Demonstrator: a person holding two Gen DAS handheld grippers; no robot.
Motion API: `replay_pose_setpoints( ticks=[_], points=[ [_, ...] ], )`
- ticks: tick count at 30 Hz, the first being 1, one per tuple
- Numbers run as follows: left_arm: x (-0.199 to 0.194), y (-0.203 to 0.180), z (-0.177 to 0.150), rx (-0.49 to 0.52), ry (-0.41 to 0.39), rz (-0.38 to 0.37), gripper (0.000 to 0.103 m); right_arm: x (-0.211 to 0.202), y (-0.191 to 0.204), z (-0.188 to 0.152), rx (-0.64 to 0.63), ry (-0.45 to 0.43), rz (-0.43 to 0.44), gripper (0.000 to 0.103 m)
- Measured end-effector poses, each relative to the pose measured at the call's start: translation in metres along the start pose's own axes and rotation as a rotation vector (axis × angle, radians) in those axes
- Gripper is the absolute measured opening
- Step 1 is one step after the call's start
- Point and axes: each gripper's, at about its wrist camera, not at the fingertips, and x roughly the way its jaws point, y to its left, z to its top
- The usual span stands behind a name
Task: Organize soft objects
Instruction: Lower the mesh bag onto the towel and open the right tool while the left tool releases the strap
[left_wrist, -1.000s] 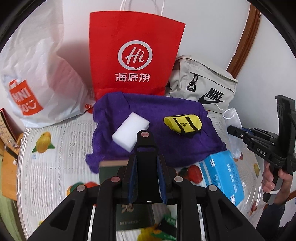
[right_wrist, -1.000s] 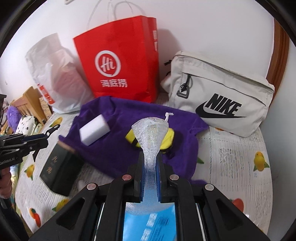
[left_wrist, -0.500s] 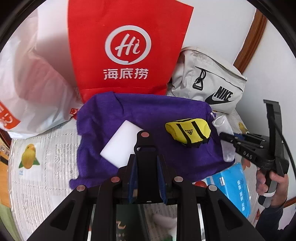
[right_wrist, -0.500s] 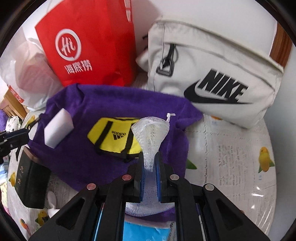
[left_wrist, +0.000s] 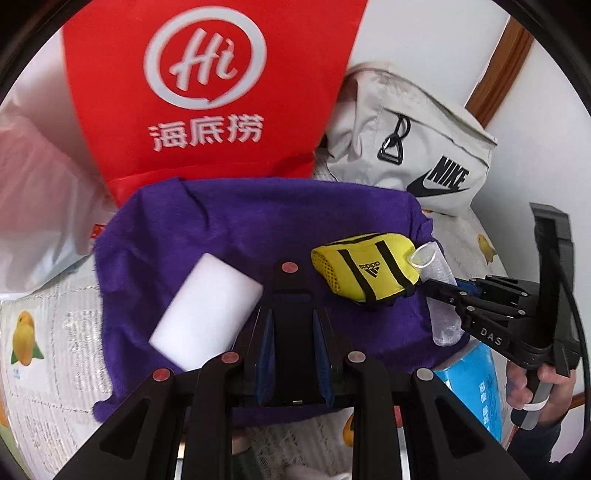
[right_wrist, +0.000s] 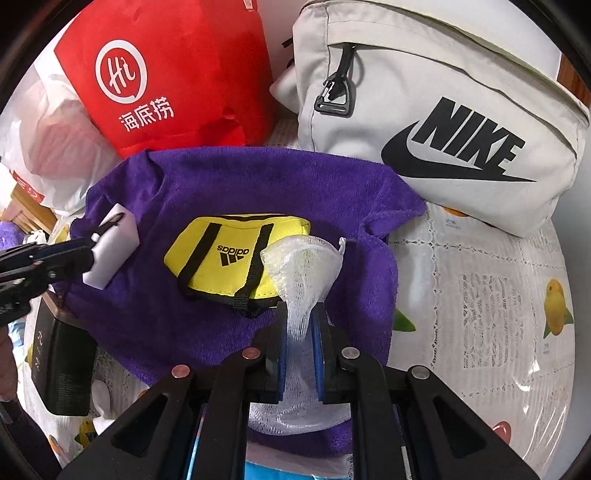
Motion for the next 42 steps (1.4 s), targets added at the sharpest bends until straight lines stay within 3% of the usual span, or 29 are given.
replay_pose_setpoints(
  ticks=[3, 6, 11, 15, 23, 25, 28, 42],
  points=[
    [0.013, -0.005, 0.001, 0.01, 0.036, 0.015, 0.021, -0.002, -0.002, -0.001, -0.001, 0.003, 0.015, 0.013],
    [0.022, -0.005, 0.001, 0.003, 0.06, 0.019, 0.021, -0.005, -0.003, -0.001, -0.009, 0.001, 0.022, 0.02],
    [0.031, -0.004, 0.004, -0.006, 0.078, 0.04, 0.021, -0.011, -0.003, -0.002, -0.012, -0.019, 0.027, 0.047],
    [0.041, -0.003, 0.005, -0.014, 0.107, 0.056, 0.021, -0.014, -0.003, -0.003, -0.032, -0.024, 0.028, 0.049],
    [0.041, -0.005, 0.004, -0.021, 0.126, 0.057, 0.022, -0.016, 0.004, -0.006, -0.08, -0.019, 0.018, 0.065],
    [0.04, -0.004, 0.004, -0.027, 0.132, 0.054, 0.034, -0.018, 0.004, -0.007, -0.077, -0.031, 0.007, 0.069],
    [0.033, -0.003, 0.002, -0.025, 0.114, 0.062, 0.047, -0.023, 0.002, -0.007, -0.064, -0.038, 0.011, 0.07],
    [-0.014, 0.0, -0.017, -0.04, 0.072, 0.101, 0.047, -0.069, 0.005, -0.009, -0.033, -0.122, 0.012, 0.07]
  ],
)
